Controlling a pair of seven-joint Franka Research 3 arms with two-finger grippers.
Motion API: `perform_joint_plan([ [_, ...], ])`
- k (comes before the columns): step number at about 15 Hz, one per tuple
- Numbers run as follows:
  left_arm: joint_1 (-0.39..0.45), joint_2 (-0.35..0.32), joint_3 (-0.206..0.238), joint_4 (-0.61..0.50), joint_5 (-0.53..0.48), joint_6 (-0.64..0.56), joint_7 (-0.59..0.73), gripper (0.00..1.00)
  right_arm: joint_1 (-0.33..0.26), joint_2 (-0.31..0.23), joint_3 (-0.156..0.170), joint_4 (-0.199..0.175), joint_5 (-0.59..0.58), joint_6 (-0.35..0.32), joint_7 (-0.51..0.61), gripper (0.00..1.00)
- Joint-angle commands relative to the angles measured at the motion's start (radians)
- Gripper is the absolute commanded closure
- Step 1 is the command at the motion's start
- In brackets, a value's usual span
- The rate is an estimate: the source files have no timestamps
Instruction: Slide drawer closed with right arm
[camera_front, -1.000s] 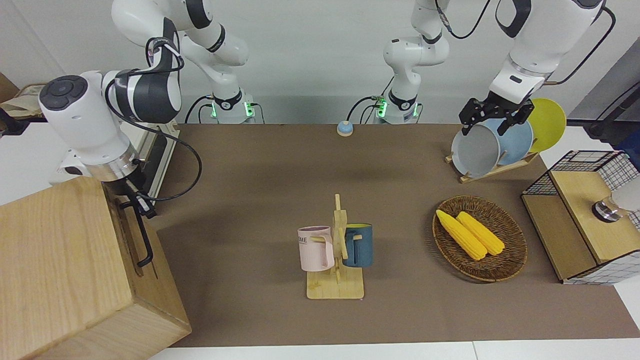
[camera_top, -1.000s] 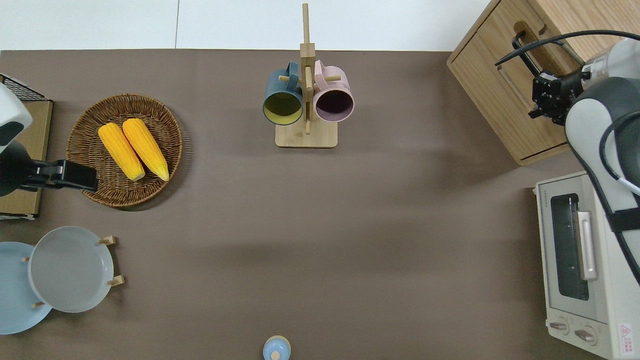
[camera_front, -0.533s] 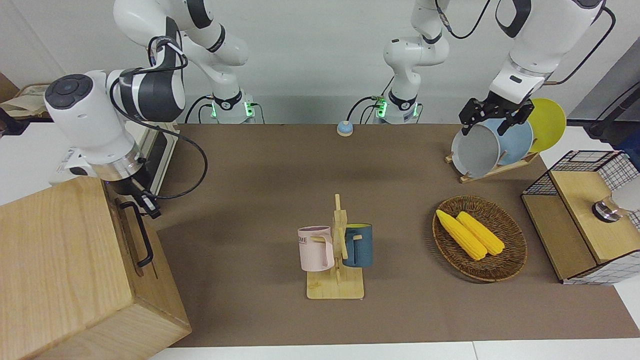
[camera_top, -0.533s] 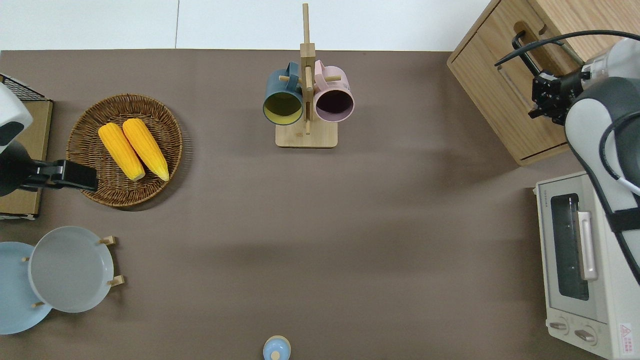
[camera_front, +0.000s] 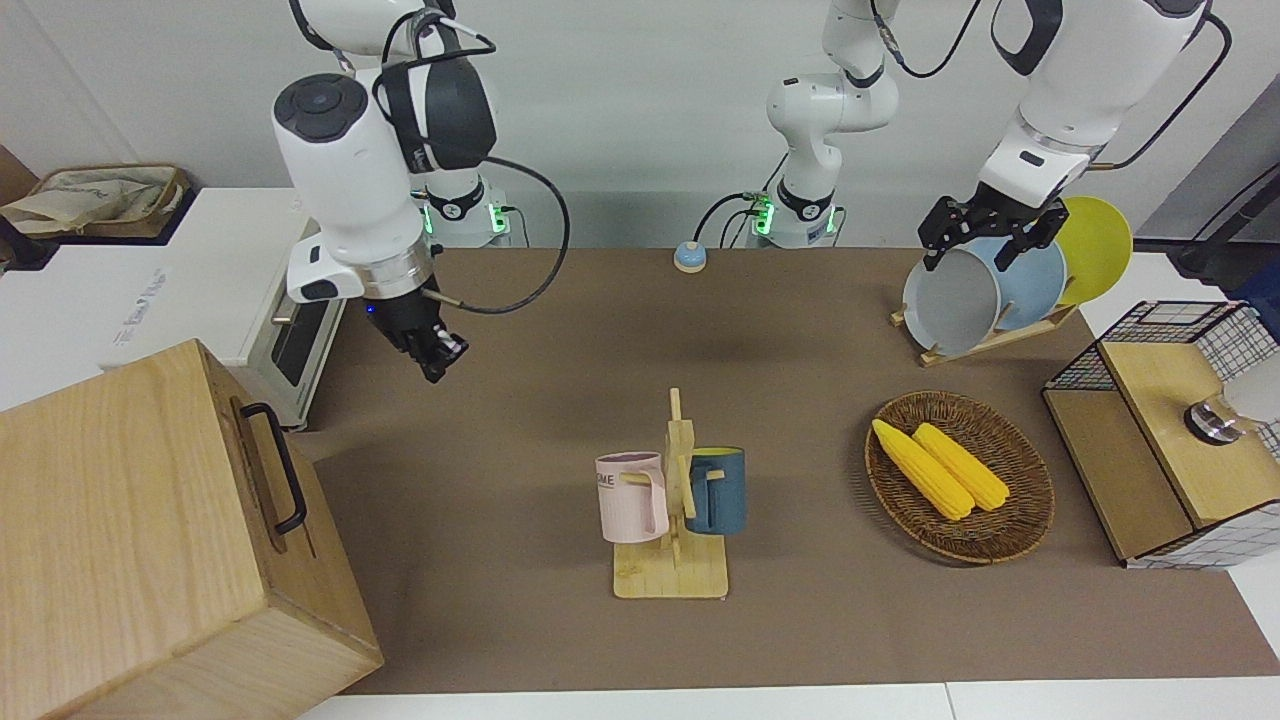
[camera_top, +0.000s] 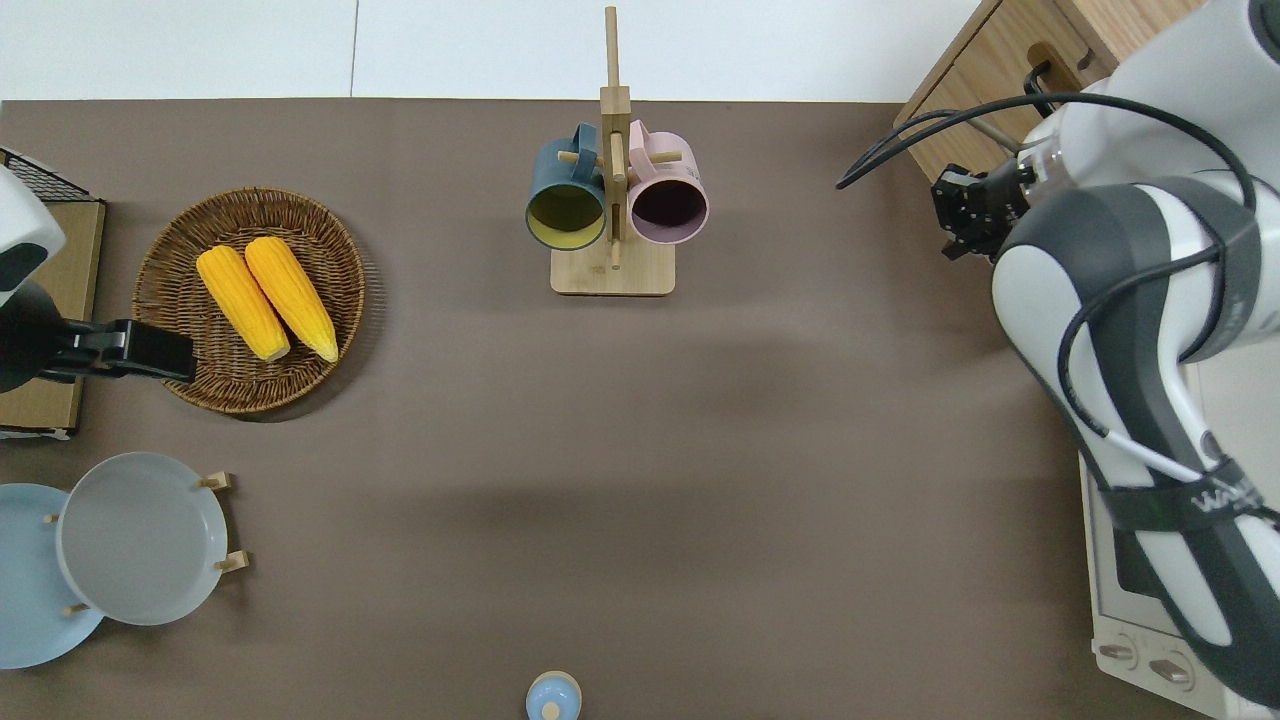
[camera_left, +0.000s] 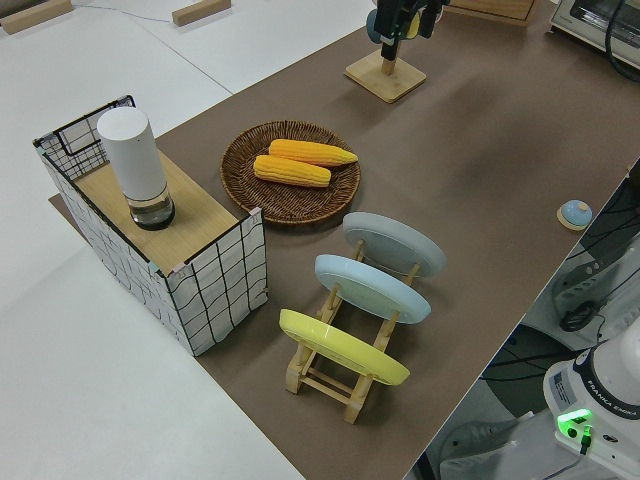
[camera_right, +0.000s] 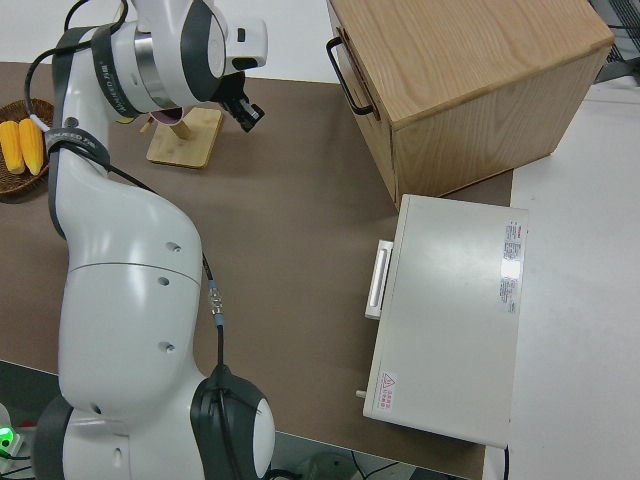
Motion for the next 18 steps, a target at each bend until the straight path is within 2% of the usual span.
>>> perform_joint_plan([
  [1,0.004,0.013,-0.006,0.026,0.017,-0.02,0.01,0.01,0.005,-0.152,-0.004,-0.145,-0.001,0.002,-0.18,1.0],
  [4,0.004,0.011,-0.006,0.024,0.017,-0.02,0.01,0.01,0.003,-0.26,-0.004,-0.254,0.006,0.001,-0.31,1.0],
  [5,0.004,0.011,-0.006,0.026,0.017,-0.02,0.01,0.01,0.005,-0.287,-0.004,-0.28,0.007,-0.001,-0.355,1.0],
  [7,0.004,0.011,-0.006,0.026,0.017,-0.02,0.01,0.01,0.005,-0.326,-0.004,-0.311,0.012,-0.007,-0.433,1.0],
  [9,0.004,0.011,-0.006,0.026,0.017,-0.02,0.01,0.01,0.0,-0.338,-0.009,-0.309,0.059,-0.027,-0.495,0.999],
  [10,0.004,0.011,-0.006,0.024,0.017,-0.02,0.01,0.01,-0.009,-0.338,-0.009,-0.305,0.068,-0.027,-0.515,0.936],
  [11,0.004,0.011,-0.006,0.026,0.017,-0.02,0.01,0.01,-0.015,-0.331,-0.009,-0.299,0.069,-0.027,-0.516,0.824],
  [12,0.004,0.011,-0.006,0.026,0.017,-0.02,0.01,0.01,-0.02,-0.324,-0.01,-0.289,0.07,-0.025,-0.519,0.624],
  [13,0.004,0.011,-0.006,0.024,0.017,-0.02,0.01,0.01,-0.027,-0.317,-0.012,-0.279,0.07,-0.025,-0.519,0.185],
  [14,0.004,0.011,-0.006,0.026,0.017,-0.02,0.01,0.01,-0.04,-0.306,-0.012,-0.276,0.07,-0.019,-0.523,0.015],
  [18,0.004,0.011,-0.006,0.026,0.017,-0.02,0.01,0.01,-0.07,-0.262,-0.012,-0.234,0.07,-0.019,-0.559,0.011],
])
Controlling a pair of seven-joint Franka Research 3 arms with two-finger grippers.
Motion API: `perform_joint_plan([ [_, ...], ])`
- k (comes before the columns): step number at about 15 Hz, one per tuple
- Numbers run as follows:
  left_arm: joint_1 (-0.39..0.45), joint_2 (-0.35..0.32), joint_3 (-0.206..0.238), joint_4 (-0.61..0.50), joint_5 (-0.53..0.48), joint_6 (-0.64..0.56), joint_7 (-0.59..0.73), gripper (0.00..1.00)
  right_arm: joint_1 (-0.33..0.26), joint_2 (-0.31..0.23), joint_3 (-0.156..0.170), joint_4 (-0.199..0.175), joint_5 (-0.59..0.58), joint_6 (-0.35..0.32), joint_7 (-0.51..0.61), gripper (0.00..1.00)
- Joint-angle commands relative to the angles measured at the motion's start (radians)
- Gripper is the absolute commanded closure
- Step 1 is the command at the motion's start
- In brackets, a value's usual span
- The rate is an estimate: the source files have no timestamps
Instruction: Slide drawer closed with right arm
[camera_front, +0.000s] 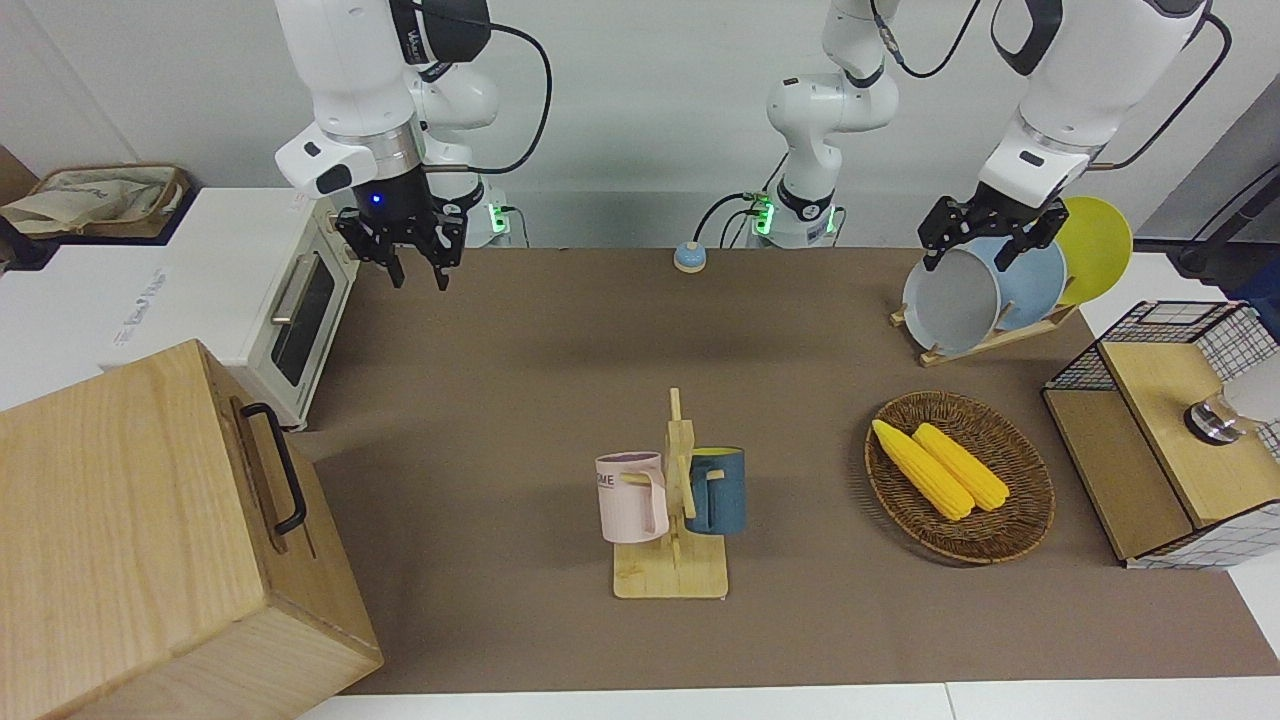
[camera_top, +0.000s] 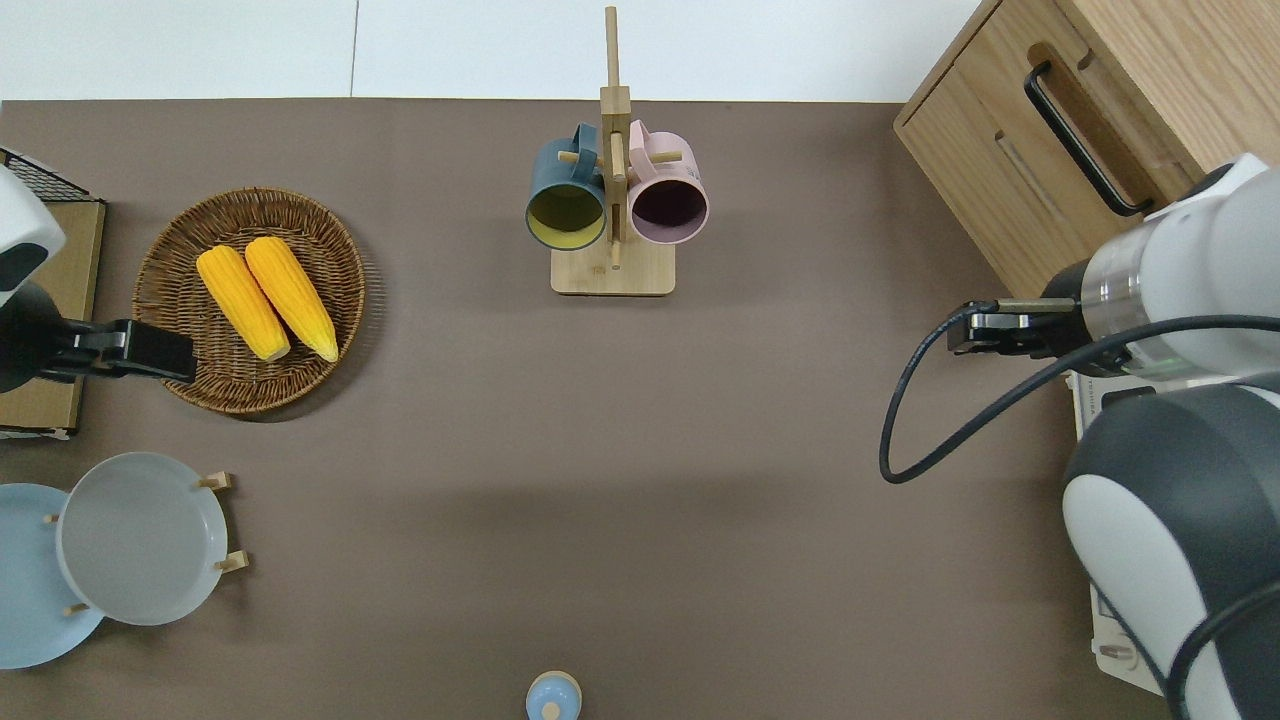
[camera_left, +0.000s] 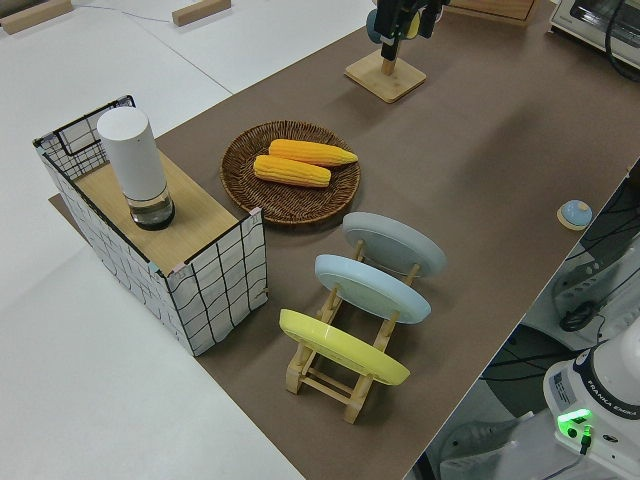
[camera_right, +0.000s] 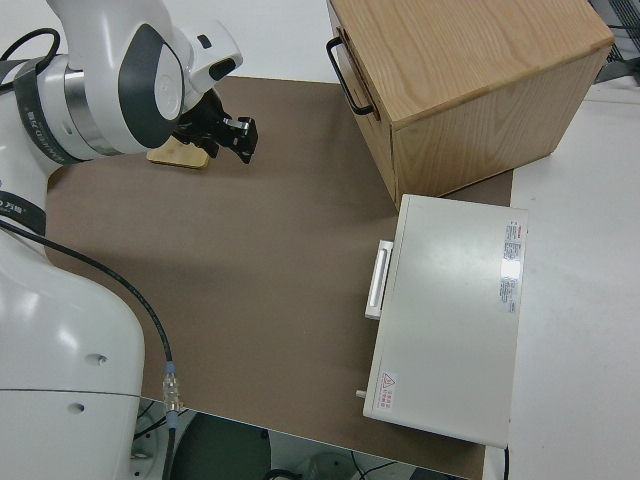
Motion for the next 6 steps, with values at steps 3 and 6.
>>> perform_joint_plan([
  [3,0.004,0.011,-0.006,0.026,0.017,-0.02,0.01,0.01,-0.06,0.06,0.008,0.058,0.039,-0.001,-0.116,0.011],
  [6,0.004,0.011,-0.006,0.024,0.017,-0.02,0.01,0.01,-0.06,0.06,0.01,0.065,0.044,-0.002,-0.114,0.011],
])
